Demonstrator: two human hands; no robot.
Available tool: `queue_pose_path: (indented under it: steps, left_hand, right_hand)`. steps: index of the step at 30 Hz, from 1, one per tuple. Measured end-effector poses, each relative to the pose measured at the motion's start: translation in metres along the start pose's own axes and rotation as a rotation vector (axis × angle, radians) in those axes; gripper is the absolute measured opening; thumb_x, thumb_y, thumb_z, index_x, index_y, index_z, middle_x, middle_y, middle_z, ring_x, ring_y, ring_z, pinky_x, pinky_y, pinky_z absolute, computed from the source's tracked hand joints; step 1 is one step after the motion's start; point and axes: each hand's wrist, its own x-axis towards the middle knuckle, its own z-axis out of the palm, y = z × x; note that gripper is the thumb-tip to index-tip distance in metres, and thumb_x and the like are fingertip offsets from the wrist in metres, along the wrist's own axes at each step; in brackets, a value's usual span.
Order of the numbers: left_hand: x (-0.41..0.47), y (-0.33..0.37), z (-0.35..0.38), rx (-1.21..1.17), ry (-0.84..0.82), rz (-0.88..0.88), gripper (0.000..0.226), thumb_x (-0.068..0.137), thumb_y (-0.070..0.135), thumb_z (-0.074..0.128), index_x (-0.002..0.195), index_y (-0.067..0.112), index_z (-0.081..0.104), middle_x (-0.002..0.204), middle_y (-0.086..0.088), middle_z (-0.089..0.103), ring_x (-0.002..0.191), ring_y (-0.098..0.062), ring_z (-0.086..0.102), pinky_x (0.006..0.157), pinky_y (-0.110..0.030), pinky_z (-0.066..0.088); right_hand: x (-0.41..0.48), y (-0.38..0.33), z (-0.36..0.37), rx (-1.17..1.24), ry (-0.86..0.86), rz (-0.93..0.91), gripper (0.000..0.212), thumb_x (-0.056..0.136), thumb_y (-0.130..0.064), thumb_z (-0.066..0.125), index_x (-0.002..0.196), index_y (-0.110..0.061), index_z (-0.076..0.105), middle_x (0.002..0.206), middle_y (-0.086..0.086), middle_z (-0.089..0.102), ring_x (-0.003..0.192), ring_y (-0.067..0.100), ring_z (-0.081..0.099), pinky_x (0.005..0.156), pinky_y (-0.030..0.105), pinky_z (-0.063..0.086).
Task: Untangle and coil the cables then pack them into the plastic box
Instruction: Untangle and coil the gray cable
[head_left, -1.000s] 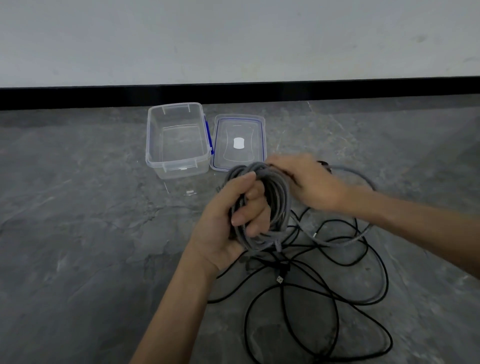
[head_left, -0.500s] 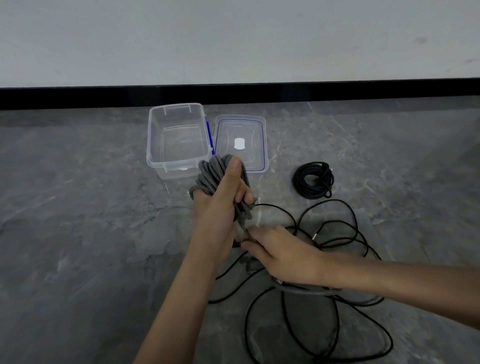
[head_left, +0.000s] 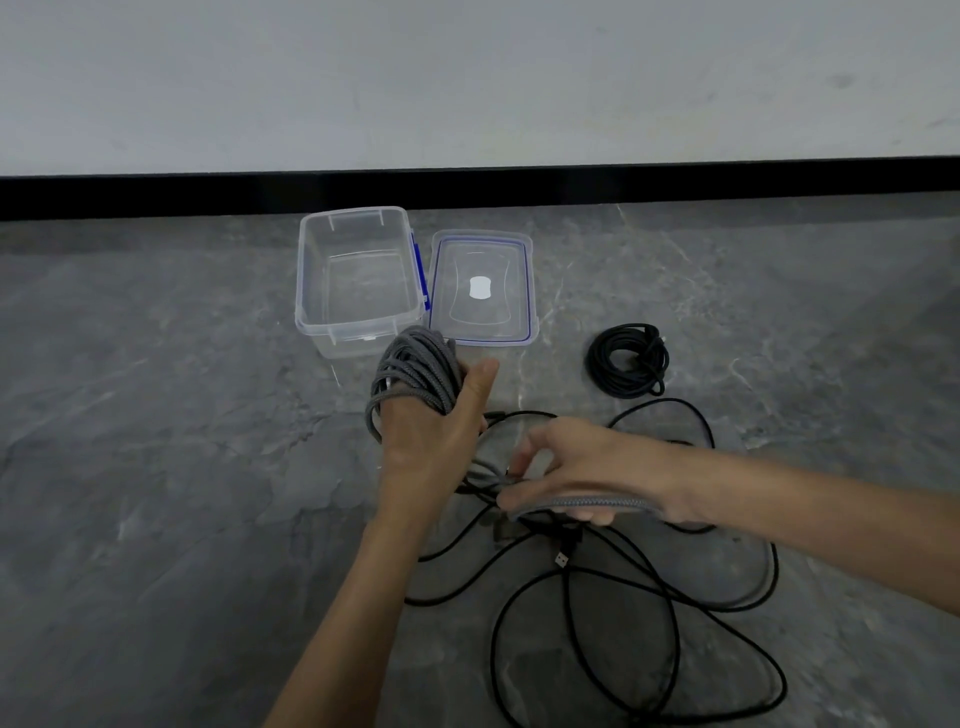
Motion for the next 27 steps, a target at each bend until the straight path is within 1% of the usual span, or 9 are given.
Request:
queue_pose_path:
  steps: [4,7,10,14,16,19,22,24,27]
  left_hand:
    - [0.003,-0.007,-0.001,0.132,-0.022,0.096,0.025,0.080,0.051,0.066,0.068,0.030,0.058,0.068,0.007,0.063,0.072,-0.019,0.066,0.080,-0.044,0.055]
    - [0.007,-0.012,-0.008,0.124,0.029,0.114,0.025,0.080,0.048,0.069,0.063,0.035,0.058,0.066,0.012,0.064,0.073,-0.022,0.067,0.079,-0.053,0.055]
    - [0.011,-0.017,-0.011,0.108,0.067,0.082,0.024,0.078,0.049,0.070,0.062,0.035,0.059,0.066,0.015,0.064,0.074,-0.023,0.067,0.079,-0.052,0.056]
    - [0.010,-0.021,-0.008,0.167,0.029,0.082,0.027,0.074,0.058,0.064,0.067,0.033,0.058,0.075,0.005,0.067,0.079,-0.024,0.069,0.084,-0.050,0.054]
    - [0.010,-0.024,-0.007,0.188,0.013,0.077,0.028,0.075,0.059,0.064,0.068,0.033,0.058,0.075,0.005,0.067,0.079,-0.022,0.069,0.083,-0.048,0.055]
    - [0.011,-0.026,-0.005,0.217,0.005,0.088,0.025,0.080,0.052,0.066,0.066,0.034,0.056,0.074,0.003,0.066,0.081,-0.024,0.068,0.086,-0.047,0.053]
    - [0.010,-0.022,-0.004,0.269,-0.013,0.135,0.025,0.085,0.044,0.066,0.065,0.034,0.054,0.070,0.010,0.061,0.082,-0.019,0.064,0.089,-0.039,0.050]
    - [0.011,-0.022,-0.004,0.303,-0.031,0.122,0.024,0.086,0.045,0.064,0.068,0.034,0.054,0.075,0.005,0.063,0.088,-0.020,0.064,0.091,-0.035,0.048]
    - [0.013,-0.025,-0.005,0.328,-0.025,0.038,0.025,0.086,0.051,0.062,0.068,0.034,0.056,0.077,-0.002,0.067,0.089,-0.023,0.066,0.090,-0.034,0.048]
  right_hand:
    - [0.000,-0.001,-0.018,0.021,-0.214,0.173,0.014,0.090,-0.016,0.067,0.085,-0.010,0.055,0.045,-0.007,0.035,0.035,0.003,0.025,0.033,0.013,0.019]
    - [-0.008,0.007,-0.027,0.136,-0.366,0.226,0.024,0.089,-0.007,0.065,0.067,-0.014,0.059,0.049,-0.008,0.029,0.035,0.000,0.022,0.033,0.011,0.016]
    - [-0.007,0.013,-0.029,0.452,-0.241,0.257,0.037,0.094,-0.011,0.055,0.058,-0.015,0.063,0.053,-0.006,0.029,0.036,-0.001,0.023,0.033,0.009,0.017]
    - [-0.002,0.004,-0.033,0.742,-0.021,0.279,0.025,0.095,-0.011,0.053,0.072,-0.004,0.061,0.042,-0.008,0.035,0.029,0.001,0.028,0.031,0.009,0.023]
    - [-0.002,-0.002,-0.037,0.811,0.025,0.257,0.023,0.096,-0.008,0.049,0.078,-0.001,0.061,0.040,-0.007,0.035,0.030,0.001,0.032,0.033,0.011,0.032]
    - [-0.003,-0.013,-0.042,1.008,0.144,0.189,0.019,0.096,0.001,0.044,0.082,0.003,0.057,0.050,0.005,0.055,0.038,0.008,0.055,0.043,0.020,0.053]
    - [-0.007,-0.022,-0.046,1.233,0.155,0.122,0.015,0.097,0.005,0.040,0.091,0.008,0.054,0.061,0.008,0.053,0.033,0.007,0.050,0.034,0.017,0.044]
    - [-0.012,-0.026,-0.047,1.162,0.118,0.108,0.021,0.101,-0.006,0.040,0.102,0.010,0.053,0.048,-0.003,0.038,0.028,0.001,0.032,0.028,0.012,0.026]
    - [-0.022,-0.031,-0.044,0.700,0.196,0.056,0.036,0.102,-0.024,0.042,0.107,0.007,0.061,0.047,-0.008,0.026,0.034,0.002,0.019,0.032,0.015,0.013]
